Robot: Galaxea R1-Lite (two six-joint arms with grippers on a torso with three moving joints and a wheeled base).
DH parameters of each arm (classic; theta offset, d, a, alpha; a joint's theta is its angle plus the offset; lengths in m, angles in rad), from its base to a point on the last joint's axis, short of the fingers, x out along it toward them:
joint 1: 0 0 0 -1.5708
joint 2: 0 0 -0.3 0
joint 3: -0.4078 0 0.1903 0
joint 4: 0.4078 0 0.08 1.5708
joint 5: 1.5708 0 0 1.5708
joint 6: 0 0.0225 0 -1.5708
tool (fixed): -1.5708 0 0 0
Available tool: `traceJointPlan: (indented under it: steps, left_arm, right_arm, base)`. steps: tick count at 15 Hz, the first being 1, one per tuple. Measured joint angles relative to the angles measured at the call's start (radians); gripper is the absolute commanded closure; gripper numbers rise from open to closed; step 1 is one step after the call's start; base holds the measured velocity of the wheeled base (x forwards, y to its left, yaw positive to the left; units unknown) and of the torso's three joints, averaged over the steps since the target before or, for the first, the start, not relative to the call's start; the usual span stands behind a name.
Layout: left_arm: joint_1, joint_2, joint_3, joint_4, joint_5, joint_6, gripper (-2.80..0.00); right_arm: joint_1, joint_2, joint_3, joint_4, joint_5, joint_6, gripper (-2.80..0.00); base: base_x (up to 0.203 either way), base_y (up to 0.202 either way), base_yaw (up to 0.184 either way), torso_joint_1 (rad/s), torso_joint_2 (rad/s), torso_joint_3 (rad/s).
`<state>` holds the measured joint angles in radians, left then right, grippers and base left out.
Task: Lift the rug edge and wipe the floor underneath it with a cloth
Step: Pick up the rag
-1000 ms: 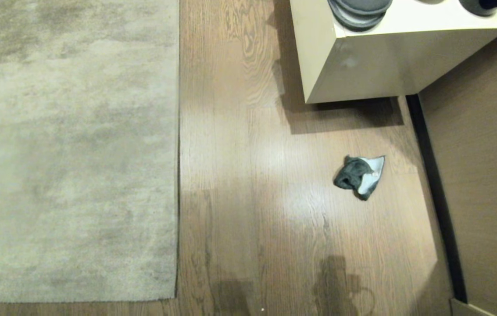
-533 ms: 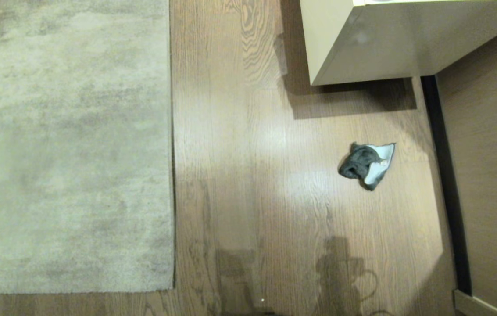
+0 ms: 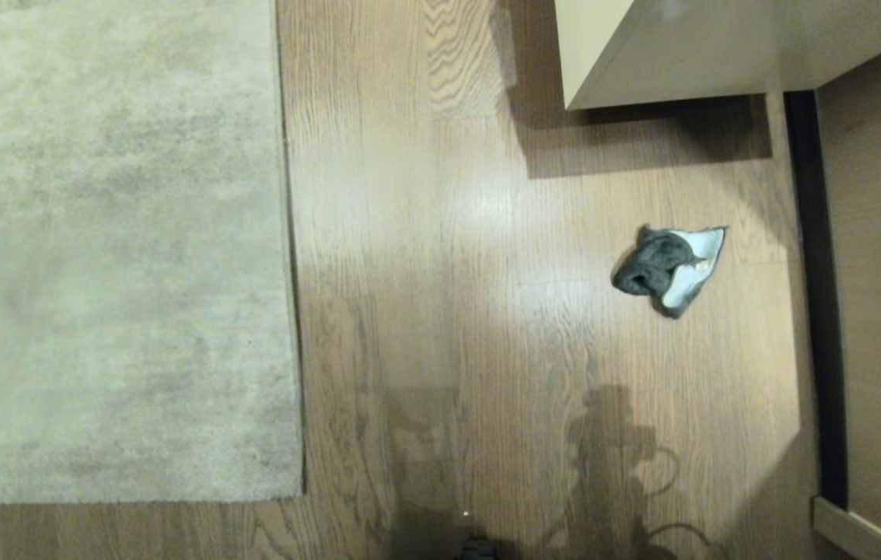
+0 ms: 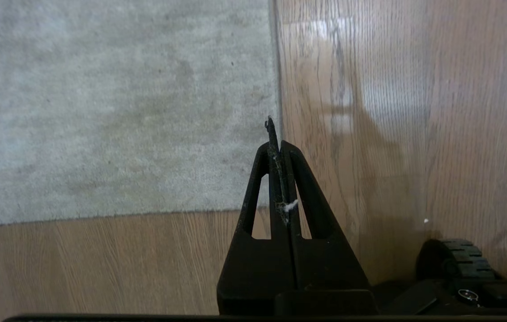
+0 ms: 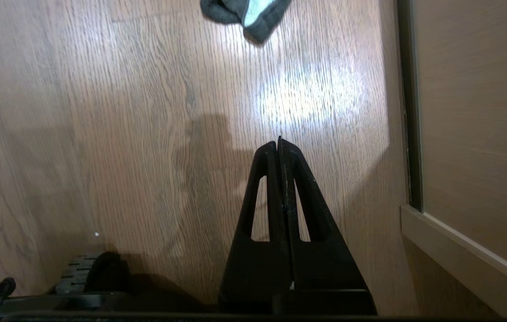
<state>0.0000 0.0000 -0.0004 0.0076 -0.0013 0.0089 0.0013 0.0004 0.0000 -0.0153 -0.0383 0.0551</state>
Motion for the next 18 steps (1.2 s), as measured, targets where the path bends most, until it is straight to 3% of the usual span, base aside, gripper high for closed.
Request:
traceJointPlan:
  steps: [18]
  left_arm:
    - [0.000, 0.000, 0.000, 0.000, -0.001, -0.004, 0.00]
  right_arm:
    - [0.000, 0.000, 0.000, 0.000, 0.000, 0.000, 0.00]
  base:
    - [0.000, 0.000, 0.000, 0.002, 0.00, -0.189]
